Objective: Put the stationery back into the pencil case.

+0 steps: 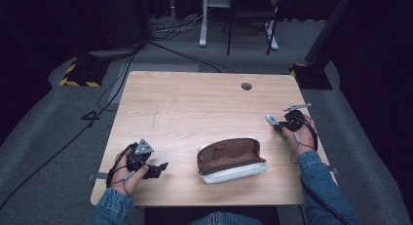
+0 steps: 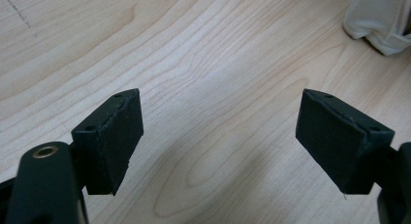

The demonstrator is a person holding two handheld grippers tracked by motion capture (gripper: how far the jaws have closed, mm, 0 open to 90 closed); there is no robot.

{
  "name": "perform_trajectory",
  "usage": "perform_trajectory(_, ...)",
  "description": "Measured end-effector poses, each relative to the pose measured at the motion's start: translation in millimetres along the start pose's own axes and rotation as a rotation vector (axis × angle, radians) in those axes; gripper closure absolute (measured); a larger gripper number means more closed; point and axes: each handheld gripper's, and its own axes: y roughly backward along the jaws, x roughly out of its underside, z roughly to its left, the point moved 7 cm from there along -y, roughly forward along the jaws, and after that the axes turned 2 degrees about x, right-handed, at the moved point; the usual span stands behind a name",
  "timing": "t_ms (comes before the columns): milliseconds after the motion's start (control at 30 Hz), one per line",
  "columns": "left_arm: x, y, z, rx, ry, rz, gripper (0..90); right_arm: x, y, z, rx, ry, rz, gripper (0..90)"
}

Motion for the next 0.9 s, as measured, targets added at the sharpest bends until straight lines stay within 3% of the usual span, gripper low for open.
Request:
perform_trajectory(400,12.7,-9.0,11.8,-0.013,0.051,0.04,16.7,-2.7,8.4,2.9,-0.014,-0.019,-0.01,66.6)
perform_trajectory(533,14.0,-10.7,14.6,-0.018,0.058,0.025,16.0,-6.4,16.4,5.4,-0.026,-0.025,-0.016,66.6)
perform_trajectory(633,14.8,-11.6,16.7,-0.03,0.039,0.017,15.6,-10.4,23.2,7.9,-0.029,-0.018,-0.029,66.6)
perform_trajectory(700,15.8,-12.8,18.5,-0.041,-0.008,0.014,14.9,-13.3,28.2,10.2,-0.034,-0.011,-0.039,66.6)
perform_trajectory(900,15.5,-15.4,17.6,-0.037,-0.008,-0.003,11.1,-20.5,40.8,17.8,-0.044,0.002,-0.061,66.6)
